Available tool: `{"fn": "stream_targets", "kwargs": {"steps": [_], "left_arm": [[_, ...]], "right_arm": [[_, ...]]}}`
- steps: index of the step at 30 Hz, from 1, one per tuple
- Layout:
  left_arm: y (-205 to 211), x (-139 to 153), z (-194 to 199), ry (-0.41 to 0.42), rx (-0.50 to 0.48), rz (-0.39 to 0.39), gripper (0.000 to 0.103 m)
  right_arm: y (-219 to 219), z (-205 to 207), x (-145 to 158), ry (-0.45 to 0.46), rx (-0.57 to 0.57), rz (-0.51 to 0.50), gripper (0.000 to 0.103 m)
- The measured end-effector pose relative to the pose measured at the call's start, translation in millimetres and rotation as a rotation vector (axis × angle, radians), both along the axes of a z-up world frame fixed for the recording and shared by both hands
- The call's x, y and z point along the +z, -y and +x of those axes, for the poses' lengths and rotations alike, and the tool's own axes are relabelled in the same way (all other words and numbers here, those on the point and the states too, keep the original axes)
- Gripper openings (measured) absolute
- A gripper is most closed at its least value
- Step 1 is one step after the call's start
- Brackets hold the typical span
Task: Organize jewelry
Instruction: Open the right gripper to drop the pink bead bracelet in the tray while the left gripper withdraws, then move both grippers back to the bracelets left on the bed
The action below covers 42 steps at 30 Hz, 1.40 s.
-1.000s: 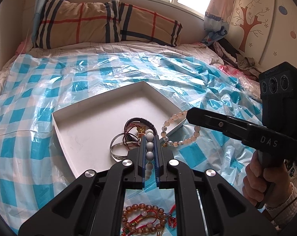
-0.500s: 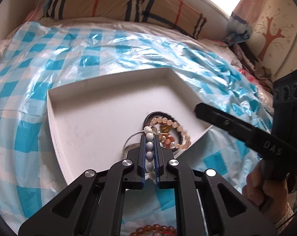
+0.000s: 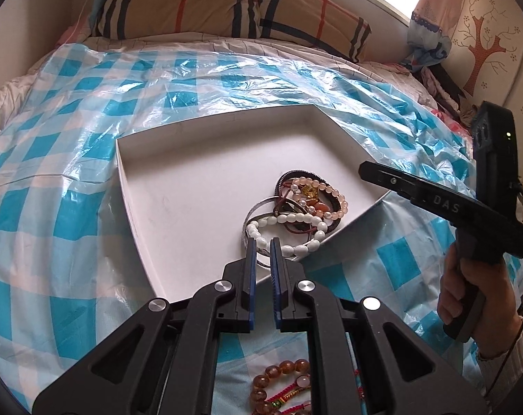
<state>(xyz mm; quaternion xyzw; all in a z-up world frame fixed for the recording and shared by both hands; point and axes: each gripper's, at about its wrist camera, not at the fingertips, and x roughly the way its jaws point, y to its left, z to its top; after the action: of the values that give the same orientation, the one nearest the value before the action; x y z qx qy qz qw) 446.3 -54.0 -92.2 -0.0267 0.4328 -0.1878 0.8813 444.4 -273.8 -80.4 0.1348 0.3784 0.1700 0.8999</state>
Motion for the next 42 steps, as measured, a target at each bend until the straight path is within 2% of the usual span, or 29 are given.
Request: {"fn": "stream_targets", "kwargs": {"steps": [6, 13, 21, 27, 32, 35, 38, 42], "left_arm": [[25, -4, -7, 0.004, -0.089, 0.012, 0.008], [32, -15, -2, -0.011, -0.101, 0.05, 0.008], [27, -18, 4, -0.021, -0.079, 0.054, 0.01], [1, -7, -16, -0.01, -0.04, 0.051, 0.011], [-28, -8, -46, -0.035, -0.022, 0.061, 0.014], [-39, -15, -66, -0.069, -0.035, 0.051, 0.015], [-39, -27, -81, -0.112, -0.07, 0.033, 0.016], [-31, -35, -85, -0.129, -0.095, 0.028, 0.019]], "right_arm": [[-1, 5, -18, -0.054, 0.006, -0.031, 0.029], [-4, -6, -19, -0.087, 0.033, -0.04, 0.029], [-13, -29, -19, -0.122, 0.076, -0.019, 0.04], [-14, -41, -17, -0.148, 0.095, 0.016, 0.04], [-9, -63, 1, -0.071, 0.066, 0.032, 0.04], [-14, -84, 12, -0.041, 0.101, 0.024, 0.043], [-24, -101, 8, -0.071, 0.151, 0.014, 0.044], [-30, -118, -2, -0.116, 0.186, 0.009, 0.044]]}}
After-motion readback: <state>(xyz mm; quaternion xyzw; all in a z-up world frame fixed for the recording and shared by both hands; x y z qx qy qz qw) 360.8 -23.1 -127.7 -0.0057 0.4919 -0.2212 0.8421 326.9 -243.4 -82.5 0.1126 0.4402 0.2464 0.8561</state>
